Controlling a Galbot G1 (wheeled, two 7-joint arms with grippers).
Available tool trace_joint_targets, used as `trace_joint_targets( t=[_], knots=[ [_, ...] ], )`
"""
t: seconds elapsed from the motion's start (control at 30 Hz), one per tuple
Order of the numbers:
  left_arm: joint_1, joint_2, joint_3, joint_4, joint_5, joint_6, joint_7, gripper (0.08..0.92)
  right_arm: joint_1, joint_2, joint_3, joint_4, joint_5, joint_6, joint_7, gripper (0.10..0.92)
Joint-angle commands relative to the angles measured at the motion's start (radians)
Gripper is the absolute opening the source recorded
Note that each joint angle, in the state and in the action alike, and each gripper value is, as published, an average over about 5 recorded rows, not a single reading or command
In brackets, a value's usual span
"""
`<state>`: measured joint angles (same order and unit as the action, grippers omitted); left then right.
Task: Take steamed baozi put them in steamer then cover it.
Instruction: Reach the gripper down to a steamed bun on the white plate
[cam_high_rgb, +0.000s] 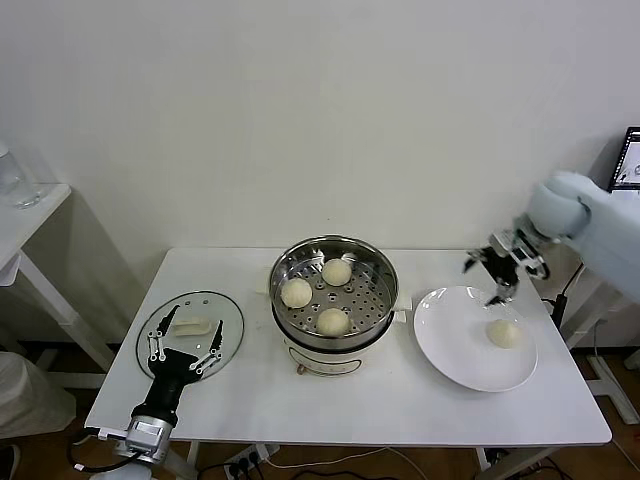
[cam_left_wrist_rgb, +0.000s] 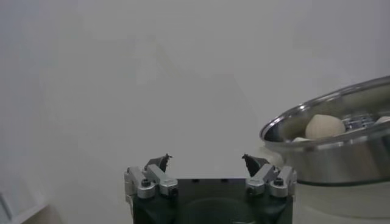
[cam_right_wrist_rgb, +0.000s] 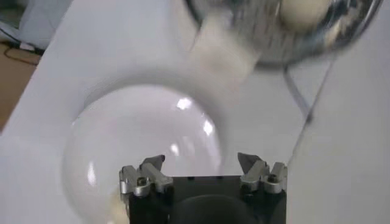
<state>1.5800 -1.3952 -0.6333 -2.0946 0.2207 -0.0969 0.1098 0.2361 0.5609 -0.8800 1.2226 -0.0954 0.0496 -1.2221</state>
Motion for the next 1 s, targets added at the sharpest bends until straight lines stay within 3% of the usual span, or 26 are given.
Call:
trace_joint_targets(
  t=[0.03,0.53,1.0],
  knots=[
    [0.005,0.0,0.001,-0.004,0.005,-0.001,-0.001,0.823,-0.377,-0.022,0.384,-0.194,-0.193,-0.011,0.0,0.823],
    [0.011,-0.005,0.0,0.0,0.014,-0.005,-0.002,0.823,-0.413,0.093,0.412,-0.311,-0.227,0.017,0.122,0.823],
    [0.009,-0.006,-0.001,0.013,0.015,-0.005,-0.002,0.823,-0.416,0.14,0.401,-0.343,-0.234,0.025,0.139,0.823]
  ],
)
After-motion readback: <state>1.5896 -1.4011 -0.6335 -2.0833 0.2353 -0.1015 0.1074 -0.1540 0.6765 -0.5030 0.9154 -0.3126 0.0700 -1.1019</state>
